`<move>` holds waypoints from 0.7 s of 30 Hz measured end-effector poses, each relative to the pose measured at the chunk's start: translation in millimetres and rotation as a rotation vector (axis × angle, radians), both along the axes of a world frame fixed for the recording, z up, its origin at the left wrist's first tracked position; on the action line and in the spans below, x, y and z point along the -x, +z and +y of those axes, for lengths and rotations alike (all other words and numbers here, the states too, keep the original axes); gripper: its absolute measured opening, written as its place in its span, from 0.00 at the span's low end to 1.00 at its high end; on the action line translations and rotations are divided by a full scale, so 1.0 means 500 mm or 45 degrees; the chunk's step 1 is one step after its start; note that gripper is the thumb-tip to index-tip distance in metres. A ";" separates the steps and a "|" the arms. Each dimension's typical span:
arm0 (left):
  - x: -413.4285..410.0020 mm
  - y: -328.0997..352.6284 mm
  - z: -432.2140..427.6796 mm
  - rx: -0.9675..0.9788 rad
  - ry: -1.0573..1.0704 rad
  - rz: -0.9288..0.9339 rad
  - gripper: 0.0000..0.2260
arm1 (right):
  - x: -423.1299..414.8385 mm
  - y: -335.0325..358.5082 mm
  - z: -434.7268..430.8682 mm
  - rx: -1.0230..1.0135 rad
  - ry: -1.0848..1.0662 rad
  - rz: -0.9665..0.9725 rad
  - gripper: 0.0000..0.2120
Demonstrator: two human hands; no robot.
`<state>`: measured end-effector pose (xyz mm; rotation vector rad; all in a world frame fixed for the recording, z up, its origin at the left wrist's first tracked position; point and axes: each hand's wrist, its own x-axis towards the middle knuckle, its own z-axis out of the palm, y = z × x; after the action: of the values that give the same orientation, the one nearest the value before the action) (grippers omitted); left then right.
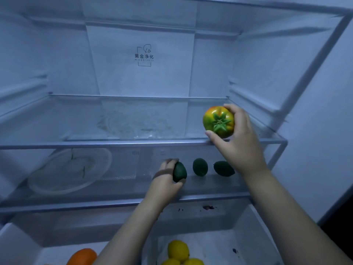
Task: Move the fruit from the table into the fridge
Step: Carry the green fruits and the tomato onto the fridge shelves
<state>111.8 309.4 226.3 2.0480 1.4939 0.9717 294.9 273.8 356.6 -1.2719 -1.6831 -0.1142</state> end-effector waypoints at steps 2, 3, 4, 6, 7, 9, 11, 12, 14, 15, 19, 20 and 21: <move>-0.006 -0.011 0.017 0.040 0.026 0.040 0.28 | -0.004 0.003 0.033 0.027 -0.018 -0.048 0.30; -0.009 -0.015 0.024 0.068 0.045 0.057 0.29 | -0.006 0.005 0.046 0.043 -0.028 -0.077 0.30; -0.010 -0.019 0.028 0.094 0.066 0.069 0.29 | -0.008 0.006 0.056 0.061 -0.037 -0.098 0.29; -0.012 -0.029 0.031 0.116 0.097 0.097 0.28 | -0.011 0.009 0.069 0.089 -0.054 -0.128 0.29; -0.012 -0.034 0.030 0.109 0.106 0.113 0.28 | -0.011 0.009 0.072 0.104 -0.068 -0.136 0.29; -0.013 -0.044 0.025 0.087 0.124 0.124 0.28 | -0.009 0.007 0.076 0.116 -0.092 -0.127 0.31; -0.015 -0.050 0.023 0.073 0.140 0.129 0.28 | -0.007 0.006 0.076 0.117 -0.108 -0.116 0.32; -0.015 -0.053 0.023 0.073 0.146 0.134 0.29 | -0.008 0.006 0.076 0.128 -0.111 -0.106 0.32; -0.017 -0.055 0.024 0.088 0.156 0.145 0.30 | -0.009 0.007 0.076 0.163 -0.106 -0.082 0.33; -0.018 -0.056 0.025 0.096 0.158 0.149 0.30 | -0.010 0.008 0.077 0.174 -0.105 -0.077 0.34; -0.020 -0.060 0.015 0.113 0.156 0.133 0.33 | -0.012 0.007 0.079 0.158 -0.098 -0.077 0.34; -0.019 -0.061 0.011 0.116 0.154 0.119 0.34 | -0.013 0.007 0.078 0.154 -0.099 -0.083 0.33; -0.019 -0.062 0.008 0.117 0.153 0.108 0.34 | -0.013 0.007 0.077 0.155 -0.102 -0.091 0.33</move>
<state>121.2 313.3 195.3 1.9762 1.6900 0.8526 301.2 312.1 360.2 -1.4416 -1.7218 -0.1074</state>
